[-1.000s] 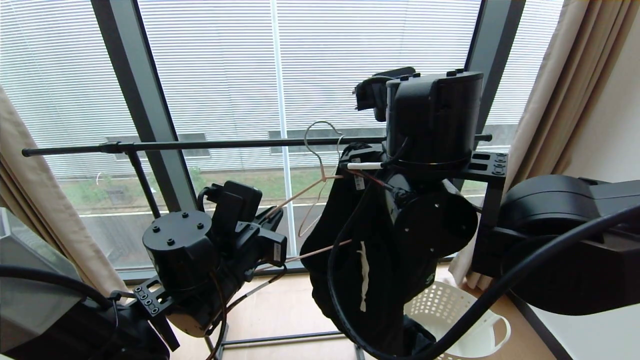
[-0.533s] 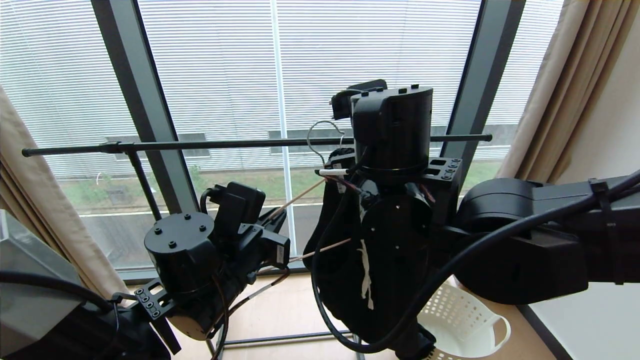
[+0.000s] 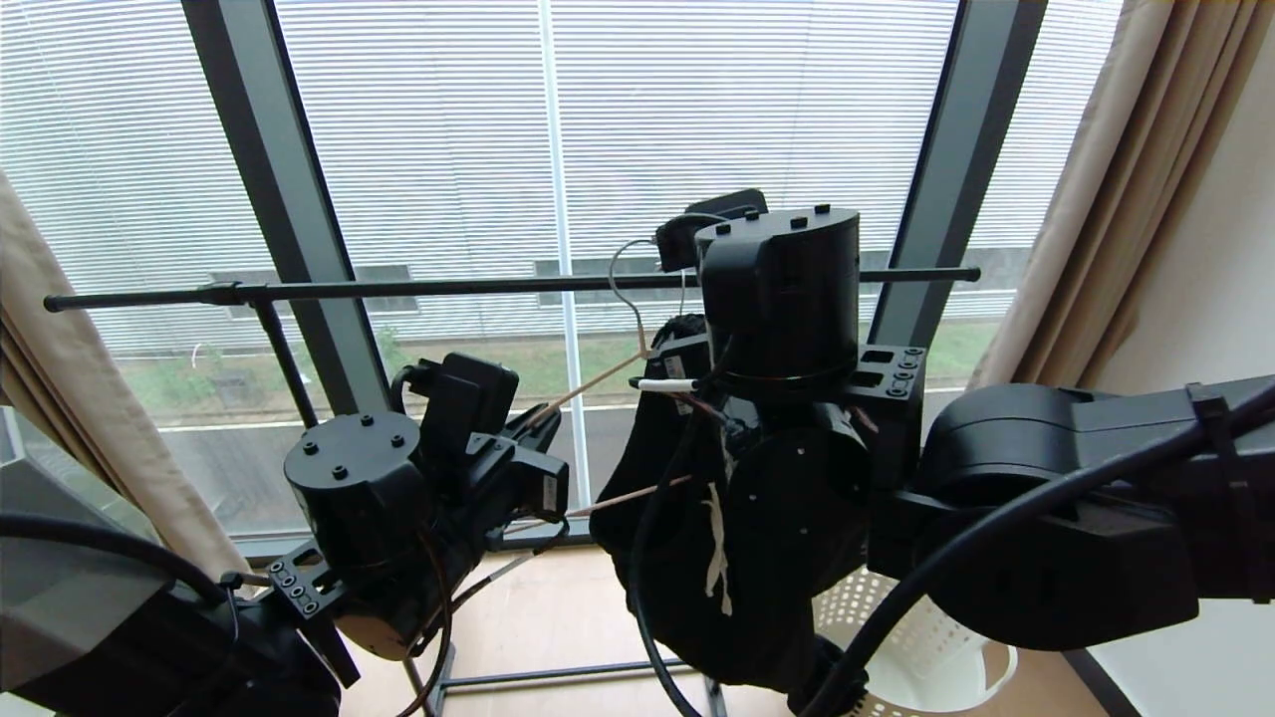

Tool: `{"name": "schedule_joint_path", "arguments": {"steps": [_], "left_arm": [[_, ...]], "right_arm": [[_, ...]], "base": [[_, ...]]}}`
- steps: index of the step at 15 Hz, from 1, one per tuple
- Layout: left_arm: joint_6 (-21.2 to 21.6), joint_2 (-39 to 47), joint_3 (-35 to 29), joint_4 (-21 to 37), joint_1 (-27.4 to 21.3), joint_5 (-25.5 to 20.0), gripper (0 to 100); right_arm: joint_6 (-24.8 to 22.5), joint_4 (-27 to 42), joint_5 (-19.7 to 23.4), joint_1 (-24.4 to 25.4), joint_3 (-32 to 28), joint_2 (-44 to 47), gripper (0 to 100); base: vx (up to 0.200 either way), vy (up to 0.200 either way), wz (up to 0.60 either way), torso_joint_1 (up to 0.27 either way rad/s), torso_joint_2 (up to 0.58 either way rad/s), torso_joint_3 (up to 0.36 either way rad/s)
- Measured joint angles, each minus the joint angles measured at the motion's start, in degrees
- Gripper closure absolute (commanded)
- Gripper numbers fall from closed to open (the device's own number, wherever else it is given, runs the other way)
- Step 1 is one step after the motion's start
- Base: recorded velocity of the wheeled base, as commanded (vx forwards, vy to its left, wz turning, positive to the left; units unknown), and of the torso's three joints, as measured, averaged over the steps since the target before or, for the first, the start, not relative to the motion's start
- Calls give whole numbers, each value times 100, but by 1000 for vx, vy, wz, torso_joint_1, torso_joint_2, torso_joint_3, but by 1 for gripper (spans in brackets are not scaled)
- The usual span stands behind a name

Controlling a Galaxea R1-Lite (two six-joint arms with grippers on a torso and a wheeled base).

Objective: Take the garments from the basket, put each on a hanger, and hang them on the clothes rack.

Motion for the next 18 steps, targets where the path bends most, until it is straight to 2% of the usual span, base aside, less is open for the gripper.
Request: {"name": "schedule_joint_path", "arguments": {"steps": [6, 9, 11, 13, 15, 18], "left_arm": [[-12, 116, -179, -9, 144, 7, 100], [-16, 130, -190, -6, 149, -6, 100], [-57, 119, -94, -1, 151, -48, 100], [-45, 85, 13, 0, 151, -132, 100], [-23, 11, 124, -1, 138, -347, 100], [-13, -105, 267, -6, 74, -433, 100]], "right_arm": [[4, 2, 99, 63, 346, -284, 0], [6, 10, 336, 151, 589, -463, 0], [-73, 54, 692, 156, 816, -722, 0], [-336, 202, 1371, 49, 1148, -1193, 0], [-679, 616, 2626, -373, 1477, -1816, 0], [-1226, 1986, 4710, -1197, 1563, -2538, 0]], "base": [[0, 0, 0, 0, 0, 0], [0, 0, 0, 0, 0, 0], [0, 0, 0, 0, 0, 0], [0, 0, 0, 0, 0, 0], [0, 0, 0, 0, 0, 0], [0, 0, 0, 0, 0, 0]]}}
